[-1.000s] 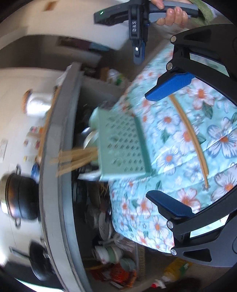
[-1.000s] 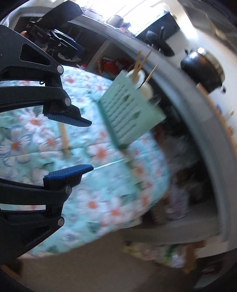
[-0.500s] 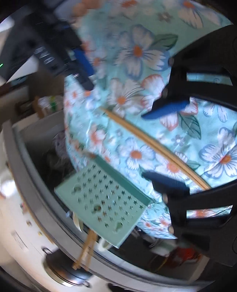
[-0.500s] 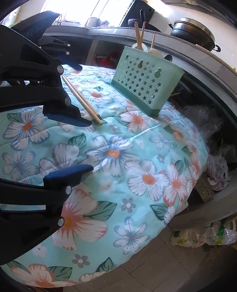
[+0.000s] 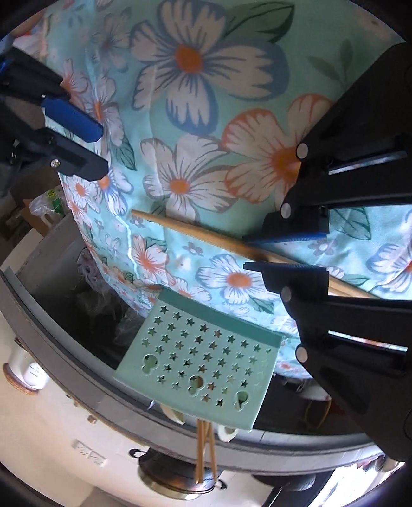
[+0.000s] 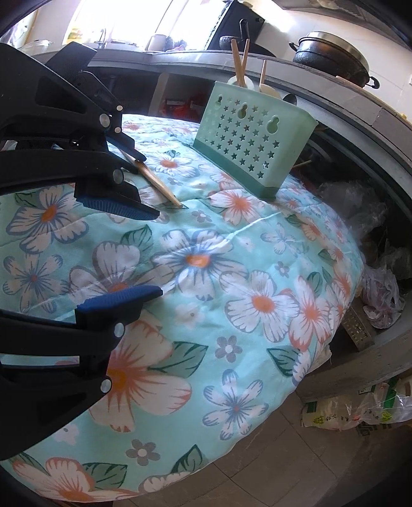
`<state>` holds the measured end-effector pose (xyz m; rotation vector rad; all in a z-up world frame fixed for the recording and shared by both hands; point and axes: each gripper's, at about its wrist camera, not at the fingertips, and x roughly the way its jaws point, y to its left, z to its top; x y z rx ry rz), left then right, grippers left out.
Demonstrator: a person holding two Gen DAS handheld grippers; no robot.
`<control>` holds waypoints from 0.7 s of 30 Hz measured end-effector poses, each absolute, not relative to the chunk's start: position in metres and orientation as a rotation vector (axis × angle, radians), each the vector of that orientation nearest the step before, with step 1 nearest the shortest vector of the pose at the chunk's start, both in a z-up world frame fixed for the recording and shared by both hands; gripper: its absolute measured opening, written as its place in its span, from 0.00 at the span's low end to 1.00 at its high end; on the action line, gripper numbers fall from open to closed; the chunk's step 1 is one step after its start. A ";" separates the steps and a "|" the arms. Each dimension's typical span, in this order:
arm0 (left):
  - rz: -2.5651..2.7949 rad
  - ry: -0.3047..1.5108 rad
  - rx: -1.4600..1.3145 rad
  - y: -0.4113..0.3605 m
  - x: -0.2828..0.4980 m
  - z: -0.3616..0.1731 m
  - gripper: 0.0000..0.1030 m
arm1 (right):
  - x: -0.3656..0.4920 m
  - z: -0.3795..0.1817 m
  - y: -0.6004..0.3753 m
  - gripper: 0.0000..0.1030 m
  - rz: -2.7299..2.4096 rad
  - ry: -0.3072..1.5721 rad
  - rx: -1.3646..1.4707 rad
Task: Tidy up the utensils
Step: 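Move both tools down to the last chopsticks on the cloth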
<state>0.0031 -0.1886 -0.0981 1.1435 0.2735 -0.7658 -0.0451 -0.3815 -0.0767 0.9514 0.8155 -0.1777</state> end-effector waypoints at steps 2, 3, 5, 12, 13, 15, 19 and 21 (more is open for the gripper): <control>-0.765 0.263 1.163 -0.186 -0.003 -0.096 0.09 | -0.046 -0.077 -0.382 0.41 -0.178 0.814 0.952; -0.769 0.265 1.167 -0.184 -0.004 -0.096 0.09 | -0.047 -0.077 -0.382 0.41 -0.179 0.813 0.954; -0.783 0.281 1.173 -0.179 -0.011 -0.091 0.09 | -0.048 -0.076 -0.383 0.41 -0.180 0.811 0.954; -0.874 0.392 1.153 -0.160 -0.027 -0.074 0.13 | -0.049 -0.076 -0.383 0.41 -0.182 0.811 0.951; -0.894 0.412 1.140 -0.158 -0.029 -0.072 0.14 | -0.049 -0.077 -0.383 0.41 -0.182 0.813 0.951; -0.919 0.428 1.121 -0.157 -0.031 -0.069 0.14 | -0.049 -0.077 -0.383 0.41 -0.184 0.814 0.954; -0.959 0.432 1.105 -0.157 -0.037 -0.066 0.22 | -0.049 -0.077 -0.382 0.41 -0.181 0.814 0.956; -0.972 0.396 1.110 -0.157 -0.045 -0.063 0.27 | -0.049 -0.078 -0.383 0.41 -0.177 0.814 0.962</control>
